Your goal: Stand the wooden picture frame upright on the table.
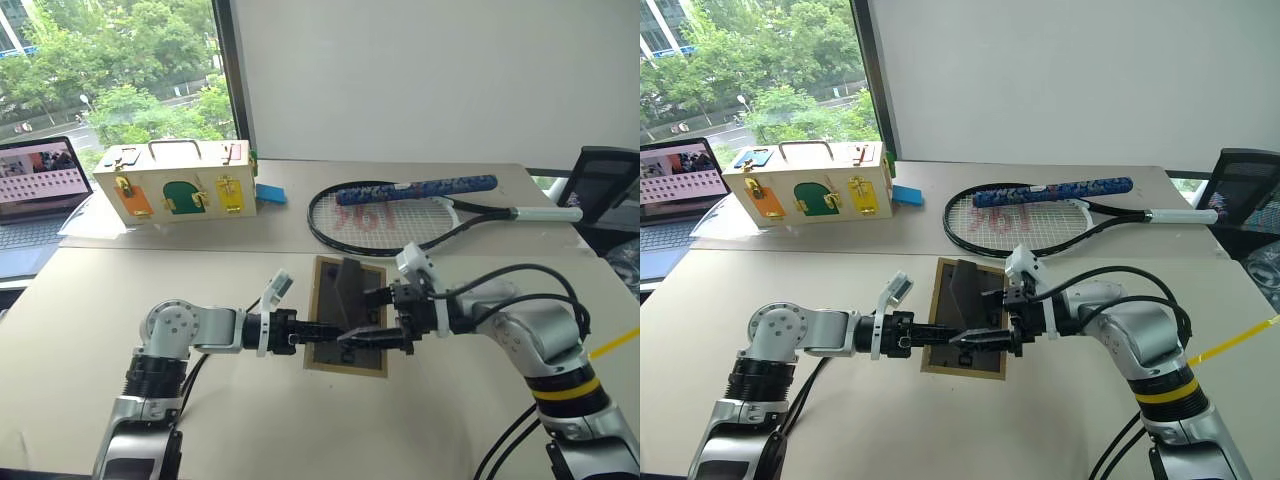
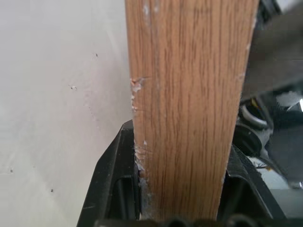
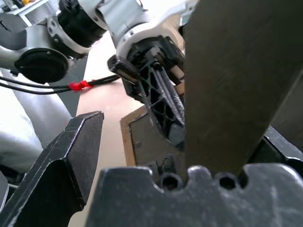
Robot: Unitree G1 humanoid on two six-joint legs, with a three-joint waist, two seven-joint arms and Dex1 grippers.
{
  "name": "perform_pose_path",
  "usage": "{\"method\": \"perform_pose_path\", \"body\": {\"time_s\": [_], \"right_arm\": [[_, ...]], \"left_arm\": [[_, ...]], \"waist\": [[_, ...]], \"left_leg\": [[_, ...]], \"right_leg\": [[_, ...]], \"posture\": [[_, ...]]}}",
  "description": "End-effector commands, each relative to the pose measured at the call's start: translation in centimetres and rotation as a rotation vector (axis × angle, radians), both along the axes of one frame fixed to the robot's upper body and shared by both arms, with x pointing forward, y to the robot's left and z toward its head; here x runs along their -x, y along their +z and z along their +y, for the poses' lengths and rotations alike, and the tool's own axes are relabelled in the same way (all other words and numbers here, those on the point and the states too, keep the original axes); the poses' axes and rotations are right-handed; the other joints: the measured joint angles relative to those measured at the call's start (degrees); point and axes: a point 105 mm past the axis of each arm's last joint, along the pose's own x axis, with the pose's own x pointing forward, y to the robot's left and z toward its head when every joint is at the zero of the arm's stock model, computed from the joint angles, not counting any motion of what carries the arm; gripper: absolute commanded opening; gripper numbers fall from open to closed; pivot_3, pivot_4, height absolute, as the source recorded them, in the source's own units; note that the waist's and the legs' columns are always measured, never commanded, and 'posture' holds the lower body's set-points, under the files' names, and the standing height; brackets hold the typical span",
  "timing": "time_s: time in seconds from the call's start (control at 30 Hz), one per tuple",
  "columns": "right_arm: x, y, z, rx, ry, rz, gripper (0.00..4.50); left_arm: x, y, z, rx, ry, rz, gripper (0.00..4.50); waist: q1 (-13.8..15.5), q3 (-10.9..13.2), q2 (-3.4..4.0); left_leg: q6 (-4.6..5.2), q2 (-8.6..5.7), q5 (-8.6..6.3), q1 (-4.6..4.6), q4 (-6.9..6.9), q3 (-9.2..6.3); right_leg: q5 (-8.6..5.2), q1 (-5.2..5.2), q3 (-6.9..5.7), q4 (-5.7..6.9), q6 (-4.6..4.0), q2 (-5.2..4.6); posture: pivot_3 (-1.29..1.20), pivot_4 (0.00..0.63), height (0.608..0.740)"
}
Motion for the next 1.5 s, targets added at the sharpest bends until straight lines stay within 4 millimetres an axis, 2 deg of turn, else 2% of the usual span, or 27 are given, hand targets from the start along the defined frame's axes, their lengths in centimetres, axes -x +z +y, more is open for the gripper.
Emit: {"method": "perform_pose_path", "body": {"time_s": [0.03, 0.1, 0.2, 0.37, 0.47, 0.53, 0.63, 0.73, 0.83, 0.97, 1.17, 1.33, 1.4, 1.5], "right_arm": [[-0.7, 3.7, -1.0, -0.067, -0.078, -0.260, 4.49], [-0.4, 4.0, -1.5, -0.049, -0.074, -0.313, 4.49], [-0.2, 2.9, -2.2, 0.065, -0.060, -0.391, 4.49], [-2.6, 2.1, -5.7, 0.179, -0.186, -0.533, 4.49], [-4.8, 1.1, -8.8, 0.372, -0.263, -0.766, 4.49], [-5.9, 0.9, -9.6, 0.471, -0.277, -1.023, 4.49], [-6.2, 0.6, -9.2, 0.550, -0.221, -1.343, 4.49], [-5.8, 0.3, -7.7, 0.473, -0.211, -1.512, 4.49], [-5.4, 1.3, -6.1, 0.379, -0.246, -1.615, 4.49], [-5.0, 2.6, -5.0, 0.307, -0.297, -1.734, 4.49], [-3.9, 3.6, -3.2, 0.190, -0.310, -1.800, 4.49], [-3.7, 3.5, -3.2, 0.177, -0.301, -1.793, 3.06], [-3.6, 3.5, -3.2, 0.174, -0.299, -1.795, 2.40], [-3.5, 3.6, -3.2, 0.169, -0.300, -1.796, 1.42]], "left_arm": [[0.7, 0.9, 0.6, 0.073, -0.020, 0.019, 1.17], [1.5, 0.6, 0.3, 0.097, -0.056, 0.050, 1.17], [1.7, 0.3, 0.2, 0.102, -0.066, 0.073, 1.17], [0.9, 2.0, 0.5, 0.202, -0.059, 0.082, 1.17], [0.9, 3.1, 0.9, 0.260, -0.082, 0.089, 1.17], [0.9, 3.6, 0.9, 0.280, -0.096, 0.096, 1.17], [0.9, 3.5, 0.8, 0.267, -0.105, 0.108, 1.17], [0.9, 3.6, 0.6, 0.266, -0.114, 0.111, 1.17], [1.0, 3.5, 0.4, 0.255, -0.119, 0.113, 1.17], [1.0, 2.9, 0.4, 0.220, -0.105, 0.111, 1.17], [1.4, 3.1, -0.1, 0.192, -0.135, 0.079, 1.17], [1.2, 3.2, 0.0, 0.204, -0.116, 0.066, 1.17], [1.4, 3.0, 0.1, 0.189, -0.114, 0.061, 2.17], [1.2, 2.8, 0.3, 0.176, -0.093, 0.043, 3.20]], "waist": [[-0.1, 0.0, 0.00], [0.0, 0.0, 0.00], [0.3, 0.0, -0.01], [0.3, 0.0, -0.02], [0.2, 0.0, -0.02], [0.2, 0.0, -0.04], [0.1, 0.0, -0.03], [-0.1, 0.0, -0.03], [0.0, 0.0, -0.04], [0.1, 0.0, -0.04], [0.2, 0.0, -0.04], [0.2, 0.0, -0.04], [0.1, 0.0, -0.04], [0.1, 0.0, -0.04]], "left_leg": [[0.00, 0.01, 0.00, 0.01, 0.00, 0.00], [0.00, 0.01, 0.00, 0.01, -0.01, 0.00], [0.01, 0.01, -0.01, 0.00, -0.05, 0.00], [-0.02, 0.00, 0.02, 0.00, 0.02, 0.00], [-0.02, 0.00, 0.07, 0.00, 0.02, 0.00], [-0.02, 0.00, 0.08, 0.03, -0.01, 0.02], [-0.02, 0.00, 0.08, 0.03, -0.05, 0.03], [-0.08, 0.00, 0.11, 0.04, -0.11, 0.03], [-0.10, 0.00, 0.13, 0.04, -0.11, 0.03], [-0.16, -0.01, 0.17, 0.04, -0.09, 0.01], [-0.16, -0.01, 0.18, 0.05, -0.08, 0.00], [-0.16, -0.01, 0.18, 0.08, -0.08, 0.00], [-0.16, -0.01, 0.18, 0.09, -0.08, 0.00], [-0.15, -0.01, 0.17, 0.08, -0.08, -0.01]], "right_leg": [[-0.03, 0.00, 0.00, 0.00, 0.04, 0.01], [-0.02, 0.00, 0.01, 0.00, 0.04, 0.01], [0.01, 0.00, 0.00, -0.03, -0.02, 0.00], [-0.02, 0.01, -0.01, -0.01, 0.05, 0.00], [-0.01, 0.00, -0.01, 0.00, 0.08, 0.00], [-0.01, 0.00, 0.01, -0.02, 0.08, 0.00], [-0.01, 0.00, 0.01, -0.02, 0.07, -0.01], [0.02, -0.04, 0.04, -0.01, 0.02, 0.00], [0.16, -0.04, 0.05, -0.01, -0.23, 0.00], [0.19, -0.01, 0.05, 0.02, -0.27, 0.00], [0.20, 0.01, 0.04, 0.02, -0.28, -0.01], [0.20, 0.05, 0.04, 0.03, -0.28, -0.01], [0.20, 0.05, 0.04, 0.03, -0.28, -0.01], [0.20, 0.05, 0.04, 0.03, -0.29, 0.00]], "posture": [[0.00, 0.150, 0.722], [0.00, 0.150, 0.722], [0.00, 0.150, 0.722], [0.00, 0.150, 0.722], [0.00, 0.150, 0.722], [0.00, 0.150, 0.722], [0.00, 0.150, 0.722], [0.00, 0.150, 0.722], [0.00, 0.150, 0.722], [0.00, 0.150, 0.722], [0.00, 0.150, 0.722], [0.00, 0.150, 0.722], [0.00, 0.150, 0.722], [0.00, 0.150, 0.722]]}}
